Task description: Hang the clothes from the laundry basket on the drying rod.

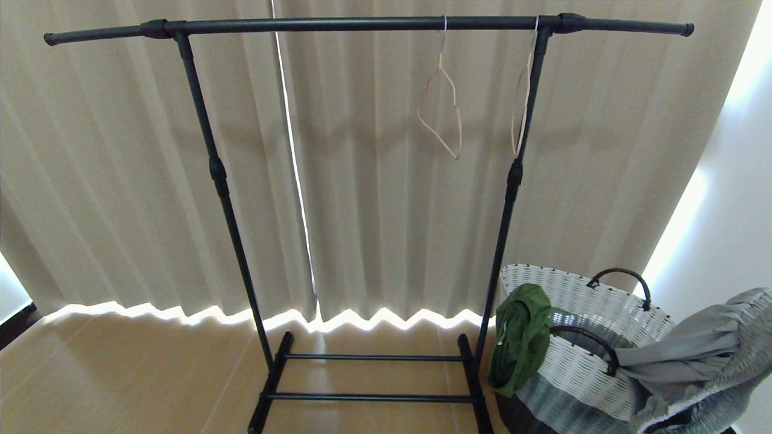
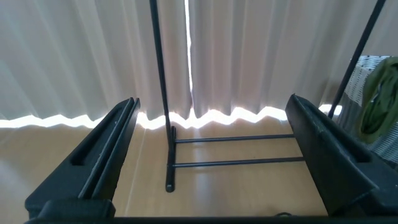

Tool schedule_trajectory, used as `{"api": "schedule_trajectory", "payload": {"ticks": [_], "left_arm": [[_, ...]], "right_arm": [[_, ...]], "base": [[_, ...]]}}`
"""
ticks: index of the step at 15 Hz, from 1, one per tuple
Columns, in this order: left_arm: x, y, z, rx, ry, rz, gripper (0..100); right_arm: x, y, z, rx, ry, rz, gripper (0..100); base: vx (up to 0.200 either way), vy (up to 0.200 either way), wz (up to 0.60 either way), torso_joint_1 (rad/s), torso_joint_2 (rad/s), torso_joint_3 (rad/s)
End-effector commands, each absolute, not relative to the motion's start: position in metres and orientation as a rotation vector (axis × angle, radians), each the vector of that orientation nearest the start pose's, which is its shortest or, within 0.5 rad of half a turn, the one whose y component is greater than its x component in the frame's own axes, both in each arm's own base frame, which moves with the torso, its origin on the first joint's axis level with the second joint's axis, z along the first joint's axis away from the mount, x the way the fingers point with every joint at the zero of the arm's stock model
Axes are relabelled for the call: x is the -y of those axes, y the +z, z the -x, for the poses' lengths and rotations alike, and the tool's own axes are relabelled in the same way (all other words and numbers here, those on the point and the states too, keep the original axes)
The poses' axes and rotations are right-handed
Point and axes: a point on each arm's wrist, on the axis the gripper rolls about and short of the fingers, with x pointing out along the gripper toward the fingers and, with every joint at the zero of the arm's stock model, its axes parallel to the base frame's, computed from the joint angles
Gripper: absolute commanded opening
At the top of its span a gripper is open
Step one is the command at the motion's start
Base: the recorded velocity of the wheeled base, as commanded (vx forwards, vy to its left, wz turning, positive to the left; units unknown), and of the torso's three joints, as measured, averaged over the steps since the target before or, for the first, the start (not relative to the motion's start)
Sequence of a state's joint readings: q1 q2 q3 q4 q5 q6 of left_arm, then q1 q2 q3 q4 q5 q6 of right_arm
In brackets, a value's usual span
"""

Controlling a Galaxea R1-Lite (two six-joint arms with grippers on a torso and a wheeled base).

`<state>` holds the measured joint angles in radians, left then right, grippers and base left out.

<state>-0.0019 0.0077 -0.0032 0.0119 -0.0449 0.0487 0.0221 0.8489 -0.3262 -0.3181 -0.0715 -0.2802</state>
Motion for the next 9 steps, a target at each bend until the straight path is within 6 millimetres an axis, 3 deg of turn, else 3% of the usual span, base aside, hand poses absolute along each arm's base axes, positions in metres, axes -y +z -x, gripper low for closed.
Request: {"api": "schedule_trajectory", "payload": {"ticks": [1,5,6,9], "left_arm": [[0.001,0.075,0.022,-0.017,-0.051,-0.053,100],[0.001,0.084,0.023,0.079,-0.068,-0.026,100],[0.003,0.088,0.024,0.107,-0.152,-0.026,100],[0.007,0.122,0.030,0.172,-0.326,-0.045,100]], "right_arm": [[-0.003,0.187,-0.097,-0.206,0.004,0.291,0],[-0.008,0.193,-0.097,-0.173,0.069,0.291,0],[-0.010,0.196,-0.097,-0.156,0.078,0.291,0],[-0.014,0.210,-0.103,-0.124,0.113,0.288,0]], "base": [[0.000,0.000,0.00,0.000,0.00,0.000],[0.000,0.000,0.00,0.000,0.00,0.000],[0.000,0.000,0.00,0.000,0.00,0.000],[0.000,0.000,0.00,0.000,0.00,0.000]]}}
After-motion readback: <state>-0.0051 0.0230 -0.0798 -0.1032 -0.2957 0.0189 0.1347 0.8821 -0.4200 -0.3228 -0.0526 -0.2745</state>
